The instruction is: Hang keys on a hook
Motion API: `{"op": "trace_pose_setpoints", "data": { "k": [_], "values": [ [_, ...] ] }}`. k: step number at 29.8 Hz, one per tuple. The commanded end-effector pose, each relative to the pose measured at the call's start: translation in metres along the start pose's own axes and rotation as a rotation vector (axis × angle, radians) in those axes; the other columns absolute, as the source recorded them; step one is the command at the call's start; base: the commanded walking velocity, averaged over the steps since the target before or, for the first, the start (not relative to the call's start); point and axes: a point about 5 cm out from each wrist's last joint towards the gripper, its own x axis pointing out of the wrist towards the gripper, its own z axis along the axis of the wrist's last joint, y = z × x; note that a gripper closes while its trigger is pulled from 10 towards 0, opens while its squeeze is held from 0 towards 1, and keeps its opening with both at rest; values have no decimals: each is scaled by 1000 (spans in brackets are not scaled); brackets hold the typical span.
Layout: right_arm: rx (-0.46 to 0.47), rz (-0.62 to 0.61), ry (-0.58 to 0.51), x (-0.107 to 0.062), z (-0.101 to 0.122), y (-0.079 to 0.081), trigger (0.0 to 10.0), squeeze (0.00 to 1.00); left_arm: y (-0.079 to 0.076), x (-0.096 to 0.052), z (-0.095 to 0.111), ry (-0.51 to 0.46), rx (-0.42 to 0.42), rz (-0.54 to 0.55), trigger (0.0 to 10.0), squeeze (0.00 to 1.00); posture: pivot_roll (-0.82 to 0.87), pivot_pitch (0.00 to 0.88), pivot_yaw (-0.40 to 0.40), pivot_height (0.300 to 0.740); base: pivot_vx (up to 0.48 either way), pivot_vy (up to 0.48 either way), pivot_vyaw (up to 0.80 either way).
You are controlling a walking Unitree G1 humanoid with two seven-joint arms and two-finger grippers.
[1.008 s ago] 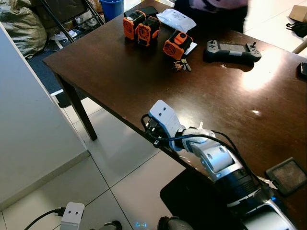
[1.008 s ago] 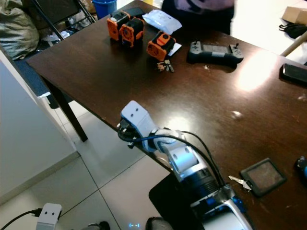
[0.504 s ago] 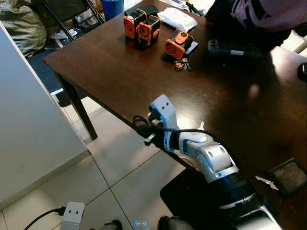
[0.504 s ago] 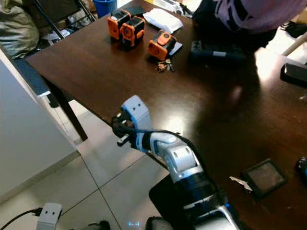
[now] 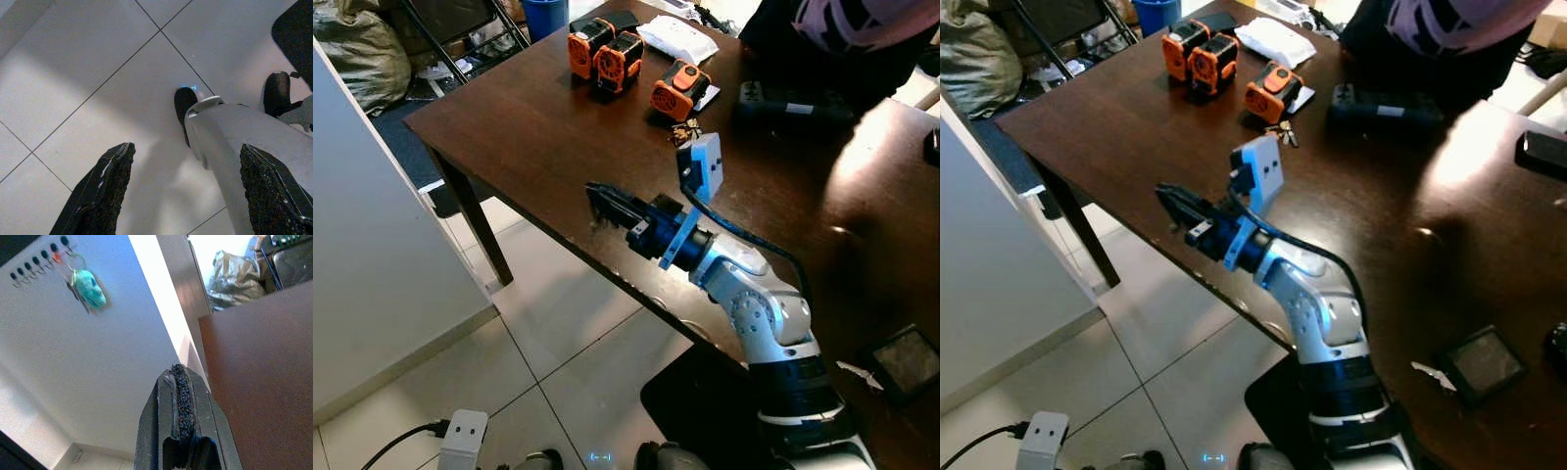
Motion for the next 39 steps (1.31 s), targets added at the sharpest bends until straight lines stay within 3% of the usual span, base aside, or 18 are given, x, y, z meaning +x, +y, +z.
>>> {"op": "trace_pose_setpoints", "data": {
  "k": [1,4,18,19,25,32,39],
  "values": [
    [-23,23,-27,3,5,5,0,0,-9,-3,-20,80,-4,-39,10000,0,-40,122,49,740,0,0,0],
    [-85,15,-16,10,7,8,0,0,-10,-2,-19,81,-6,-36,10000,0,-36,120,54,740,0,0,0],
    [-106,30,-12,13,7,13,0,0,-10,-3,-21,94,-8,-29,10000,0,-28,126,51,740,0,0,0],
    [-113,55,-10,14,5,19,10000,0,-11,-4,-25,107,-9,-25,10000,0,-29,127,50,740,0,0,0],
    [-132,108,-35,16,3,30,10000,0,-16,-6,-36,144,-13,-30,10000,0,-32,117,55,740,0,0,661],
    [-142,152,-122,18,21,33,10000,0,-21,-4,-33,146,-14,-45,10000,0,-39,110,57,740,0,0,790],
    [-155,174,-128,18,24,36,10000,0,-22,-3,-32,141,-15,-54,10000,0,-38,117,53,740,0,0,785]
  ]
}}
